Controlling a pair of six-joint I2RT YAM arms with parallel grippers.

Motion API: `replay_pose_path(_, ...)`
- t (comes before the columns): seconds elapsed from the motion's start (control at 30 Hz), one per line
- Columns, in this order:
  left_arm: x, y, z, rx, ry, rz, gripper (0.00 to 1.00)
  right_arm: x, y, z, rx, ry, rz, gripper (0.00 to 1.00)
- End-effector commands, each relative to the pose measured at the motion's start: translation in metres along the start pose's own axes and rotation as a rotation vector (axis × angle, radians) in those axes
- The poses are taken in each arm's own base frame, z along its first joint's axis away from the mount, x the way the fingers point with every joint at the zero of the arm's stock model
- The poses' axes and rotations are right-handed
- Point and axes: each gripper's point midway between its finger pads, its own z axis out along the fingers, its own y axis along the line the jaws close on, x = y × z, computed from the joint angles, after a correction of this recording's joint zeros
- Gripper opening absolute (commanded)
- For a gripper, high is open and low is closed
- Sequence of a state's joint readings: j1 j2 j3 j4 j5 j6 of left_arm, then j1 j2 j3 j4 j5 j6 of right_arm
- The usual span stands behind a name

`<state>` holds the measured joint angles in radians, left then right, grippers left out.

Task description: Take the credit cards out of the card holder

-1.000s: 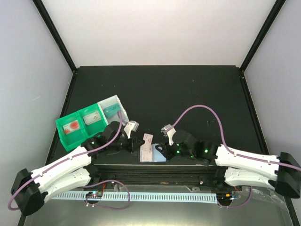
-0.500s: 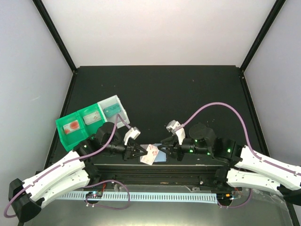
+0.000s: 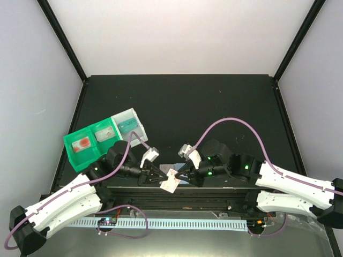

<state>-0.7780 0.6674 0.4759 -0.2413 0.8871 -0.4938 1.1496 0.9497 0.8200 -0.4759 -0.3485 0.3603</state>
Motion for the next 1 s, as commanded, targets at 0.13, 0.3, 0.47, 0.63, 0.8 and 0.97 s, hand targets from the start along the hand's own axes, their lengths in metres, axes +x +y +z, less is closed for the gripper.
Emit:
replay_pose_path(0.13, -0.015, 0.005, -0.007, -0.08, -0.059, 0.013, 0.16, -0.015, 0.022, -0.013, -0.101, -0.087, -0.065, 0.01)
replay_pose_path(0.3, -0.033, 0.021, -0.022, -0.232, -0.198, -0.052, 0.53, -0.028, 0.011, -0.016, -0.035, -0.16, -0.007, 0.01)
replay_pose_path(0.47, -0.049, 0.009, -0.041, -0.195, -0.389, -0.09, 0.72, -0.057, 0.008, -0.034, 0.01, -0.311, 0.06, 0.01)
replay_pose_path(0.63, -0.063, 0.01, -0.067, -0.256, -0.55, -0.131, 0.86, -0.088, -0.004, -0.052, 0.047, -0.524, 0.197, 0.01)
replay_pose_path(0.8, -0.076, 0.002, -0.079, -0.226, -0.654, -0.143, 0.88, -0.115, 0.001, -0.057, -0.026, -0.65, 0.285, 0.01)
replay_pose_path(0.97, -0.084, -0.015, -0.075, -0.119, -0.657, -0.138, 0.83, -0.132, 0.004, -0.063, -0.113, -0.761, 0.37, 0.01)
